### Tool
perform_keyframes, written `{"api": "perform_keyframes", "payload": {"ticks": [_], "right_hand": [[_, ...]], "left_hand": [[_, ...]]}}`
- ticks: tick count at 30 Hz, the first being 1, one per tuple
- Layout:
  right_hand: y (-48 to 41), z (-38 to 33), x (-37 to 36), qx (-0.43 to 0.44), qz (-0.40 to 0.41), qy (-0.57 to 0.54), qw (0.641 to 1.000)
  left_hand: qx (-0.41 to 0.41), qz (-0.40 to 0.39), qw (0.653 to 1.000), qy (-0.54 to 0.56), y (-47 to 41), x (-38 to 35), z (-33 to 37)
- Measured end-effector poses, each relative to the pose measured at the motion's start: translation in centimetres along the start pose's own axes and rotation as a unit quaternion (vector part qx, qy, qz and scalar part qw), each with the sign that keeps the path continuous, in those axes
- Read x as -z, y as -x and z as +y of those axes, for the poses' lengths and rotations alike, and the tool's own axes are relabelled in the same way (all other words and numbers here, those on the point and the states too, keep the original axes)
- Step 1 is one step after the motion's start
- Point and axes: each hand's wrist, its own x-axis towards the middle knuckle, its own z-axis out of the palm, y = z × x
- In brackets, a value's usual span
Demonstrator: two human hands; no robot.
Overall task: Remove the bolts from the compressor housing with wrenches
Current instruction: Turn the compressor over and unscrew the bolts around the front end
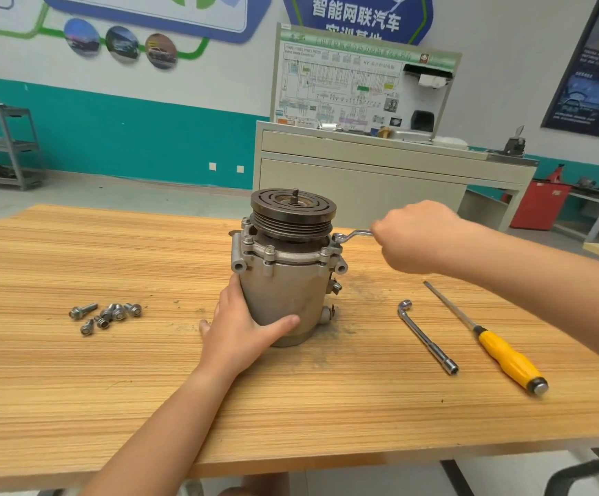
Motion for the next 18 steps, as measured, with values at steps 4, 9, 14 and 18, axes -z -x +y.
{"api": "perform_keyframes", "payload": {"ticks": [4,9,14,18], "right_hand": [[-2.4,1.0,-1.9,0.028,0.001,0.031,0.999],[-5.8,1.0,-4.8,0.031,0.119,-0.064,0.990],[-8.1,-0.5,-6.1,0.071,0.267,-0.198,0.941],[-8.3,-1.3,-6.3,0.017,0.283,-0.256,0.924]], "left_hand": [[-0.001,-0.003,1.000,0.002,0.0,0.0,-0.1],[-0.001,-0.004,1.000,0.003,0.0,0.0,-0.1],[-0.002,-0.006,1.000,-0.003,0.0,0.2,-0.2],[-0.004,-0.007,1.000,-0.003,0.0,0.2,-0.2]]}}
